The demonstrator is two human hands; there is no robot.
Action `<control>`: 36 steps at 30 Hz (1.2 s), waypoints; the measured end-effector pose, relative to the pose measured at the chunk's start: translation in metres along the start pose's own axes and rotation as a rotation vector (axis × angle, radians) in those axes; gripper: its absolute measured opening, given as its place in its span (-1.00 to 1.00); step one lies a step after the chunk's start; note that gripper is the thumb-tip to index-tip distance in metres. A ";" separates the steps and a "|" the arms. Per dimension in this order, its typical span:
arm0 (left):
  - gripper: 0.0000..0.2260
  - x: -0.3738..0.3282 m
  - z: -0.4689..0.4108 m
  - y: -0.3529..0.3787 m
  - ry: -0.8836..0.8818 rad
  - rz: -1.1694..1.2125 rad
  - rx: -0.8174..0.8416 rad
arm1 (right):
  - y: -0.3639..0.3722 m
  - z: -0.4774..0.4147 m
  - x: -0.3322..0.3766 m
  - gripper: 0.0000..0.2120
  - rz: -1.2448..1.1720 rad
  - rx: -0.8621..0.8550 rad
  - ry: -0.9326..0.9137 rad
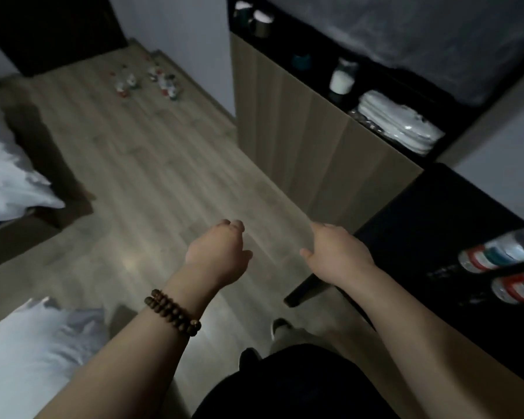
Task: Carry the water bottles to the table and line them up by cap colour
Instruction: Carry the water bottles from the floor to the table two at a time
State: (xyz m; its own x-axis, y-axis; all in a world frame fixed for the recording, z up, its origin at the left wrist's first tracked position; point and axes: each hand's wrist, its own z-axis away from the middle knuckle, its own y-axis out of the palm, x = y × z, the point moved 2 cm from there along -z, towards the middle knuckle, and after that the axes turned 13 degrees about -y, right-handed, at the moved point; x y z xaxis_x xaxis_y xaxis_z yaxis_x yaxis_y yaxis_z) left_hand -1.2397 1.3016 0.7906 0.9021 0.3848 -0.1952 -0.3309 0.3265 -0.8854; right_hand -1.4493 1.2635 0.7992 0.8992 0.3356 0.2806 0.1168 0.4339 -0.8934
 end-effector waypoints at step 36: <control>-0.64 0.398 -0.540 -0.306 -0.352 0.407 -0.139 | -0.109 -0.698 0.372 -0.57 0.007 0.101 -0.297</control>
State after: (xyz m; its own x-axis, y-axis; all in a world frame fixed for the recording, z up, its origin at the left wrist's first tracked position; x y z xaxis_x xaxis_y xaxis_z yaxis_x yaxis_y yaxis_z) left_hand -0.6296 0.8884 0.7563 0.5538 0.7295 -0.4015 -0.5725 -0.0165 -0.8198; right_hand -0.8329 0.7571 0.7560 0.7354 0.5624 0.3779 0.0550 0.5064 -0.8606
